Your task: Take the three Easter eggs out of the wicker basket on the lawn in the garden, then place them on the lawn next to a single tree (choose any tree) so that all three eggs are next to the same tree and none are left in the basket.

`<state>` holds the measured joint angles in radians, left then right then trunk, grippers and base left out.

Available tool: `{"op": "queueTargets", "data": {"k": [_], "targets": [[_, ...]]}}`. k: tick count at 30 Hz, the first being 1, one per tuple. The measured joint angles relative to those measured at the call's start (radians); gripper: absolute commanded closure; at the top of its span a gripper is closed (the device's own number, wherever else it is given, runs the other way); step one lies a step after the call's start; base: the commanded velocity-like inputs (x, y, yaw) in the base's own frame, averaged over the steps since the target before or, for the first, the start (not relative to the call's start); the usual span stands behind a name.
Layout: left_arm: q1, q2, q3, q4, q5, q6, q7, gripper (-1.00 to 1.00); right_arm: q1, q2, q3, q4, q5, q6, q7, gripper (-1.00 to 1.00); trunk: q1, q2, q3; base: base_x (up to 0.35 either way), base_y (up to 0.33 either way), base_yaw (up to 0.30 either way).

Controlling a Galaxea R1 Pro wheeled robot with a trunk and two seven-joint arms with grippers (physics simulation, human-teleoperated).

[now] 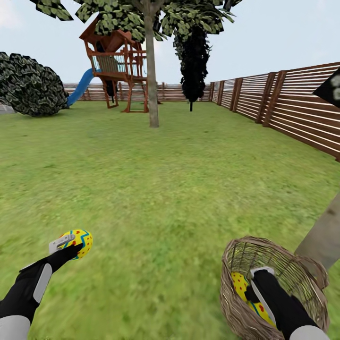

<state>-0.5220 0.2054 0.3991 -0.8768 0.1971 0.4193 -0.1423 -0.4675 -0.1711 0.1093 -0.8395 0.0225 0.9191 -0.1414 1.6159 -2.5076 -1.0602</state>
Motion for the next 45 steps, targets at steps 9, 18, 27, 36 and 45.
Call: {"op": "queueTargets", "data": {"k": [9, 18, 27, 36, 45], "targets": [[0.0, -0.005, 0.0, -0.002, 0.0, -0.001, -0.002, 1.0, 0.0, 0.0, 0.0, 0.002, 0.001, 0.0, 0.0, -1.0, 0.002, -0.001, -0.019, 0.007, -0.022, 0.0], [0.0, -0.009, 0.0, -0.002, 0.0, -0.001, -0.002, 1.0, 0.0, -0.001, 0.0, 0.002, 0.0, 0.0, 0.0, -1.0, 0.002, -0.001, -0.019, 0.079, -0.143, 0.0], [0.0, -0.009, 0.0, -0.001, 0.001, -0.001, -0.003, 1.0, 0.0, 0.003, 0.002, 0.006, 0.001, 0.0, 0.0, -1.0, 0.002, -0.001, -0.019, 0.228, -0.003, 0.0], [0.0, -0.009, 0.0, -0.002, 0.001, -0.002, -0.002, 1.0, 0.0, 0.003, 0.002, 0.006, 0.001, 0.0, 0.0, -1.0, 0.005, -0.003, -0.043, 0.002, 0.0, 0.0], [0.0, -0.009, 0.0, -0.003, 0.001, -0.001, -0.002, 1.0, 0.0, 0.001, 0.0, 0.006, 0.0, 0.0, 0.0, -1.0, 0.009, -0.005, -0.077, 0.0, 0.0, 0.0]]}}
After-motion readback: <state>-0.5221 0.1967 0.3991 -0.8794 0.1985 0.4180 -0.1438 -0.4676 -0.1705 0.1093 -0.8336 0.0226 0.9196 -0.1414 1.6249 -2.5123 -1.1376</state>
